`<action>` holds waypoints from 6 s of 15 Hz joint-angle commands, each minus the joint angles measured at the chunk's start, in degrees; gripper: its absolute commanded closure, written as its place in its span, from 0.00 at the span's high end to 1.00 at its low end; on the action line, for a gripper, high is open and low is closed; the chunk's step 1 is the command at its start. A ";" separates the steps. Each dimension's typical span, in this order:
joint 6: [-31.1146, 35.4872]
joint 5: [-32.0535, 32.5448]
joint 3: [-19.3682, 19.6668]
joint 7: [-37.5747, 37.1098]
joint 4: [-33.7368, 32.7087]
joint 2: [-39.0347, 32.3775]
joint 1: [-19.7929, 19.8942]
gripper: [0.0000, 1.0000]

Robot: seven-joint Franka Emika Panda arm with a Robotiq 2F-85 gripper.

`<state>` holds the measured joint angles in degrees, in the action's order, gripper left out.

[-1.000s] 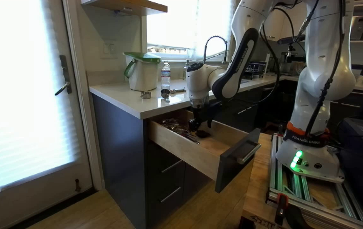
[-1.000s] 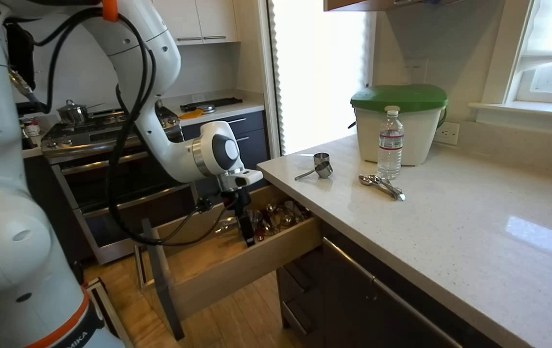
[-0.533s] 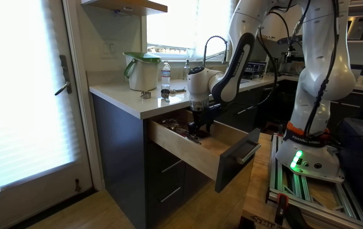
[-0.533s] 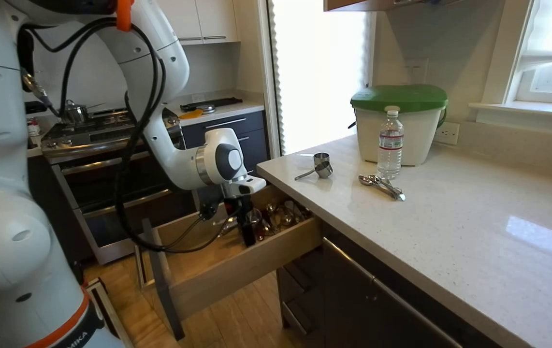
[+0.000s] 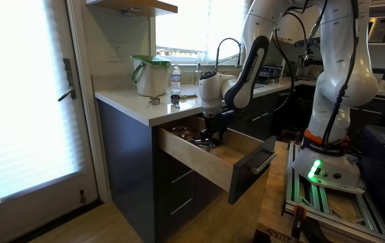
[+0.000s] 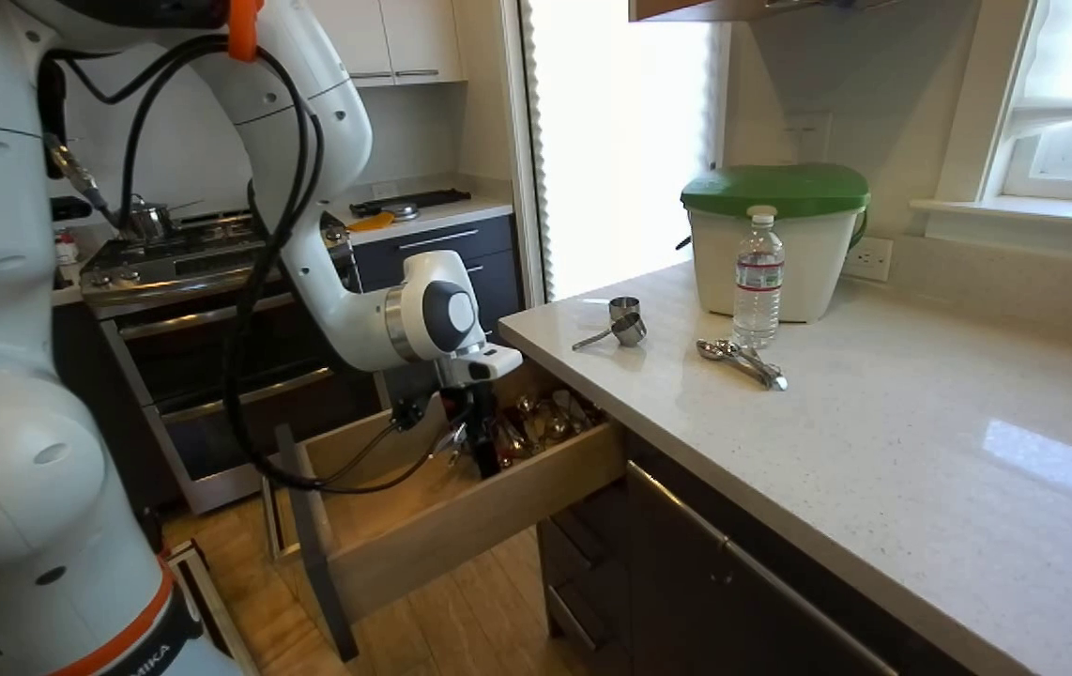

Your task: Pull the open drawer until it is fully open, pick up the black object from the open and put it on the kitchen counter

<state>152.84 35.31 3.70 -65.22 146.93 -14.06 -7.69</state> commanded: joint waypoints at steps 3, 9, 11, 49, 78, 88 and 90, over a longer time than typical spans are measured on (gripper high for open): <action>-0.04 1.85 2.18 -3.74 -0.54 -1.19 -2.18 0.78; 0.73 3.19 2.77 -5.21 -0.89 -1.37 -3.15 0.62; 0.60 4.95 3.13 -6.94 -1.15 -1.39 -3.42 0.54; 0.08 -29.73 -4.99 35.33 6.97 8.66 -0.26 0.04; 10.93 -16.94 1.90 24.92 5.44 -0.13 -1.19 0.61; 8.06 -15.97 3.33 23.80 7.06 6.23 -3.97 0.34; 7.19 -14.91 3.29 23.22 7.48 8.81 -4.06 0.34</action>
<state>162.53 18.74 5.96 -40.94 152.44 -10.57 -10.48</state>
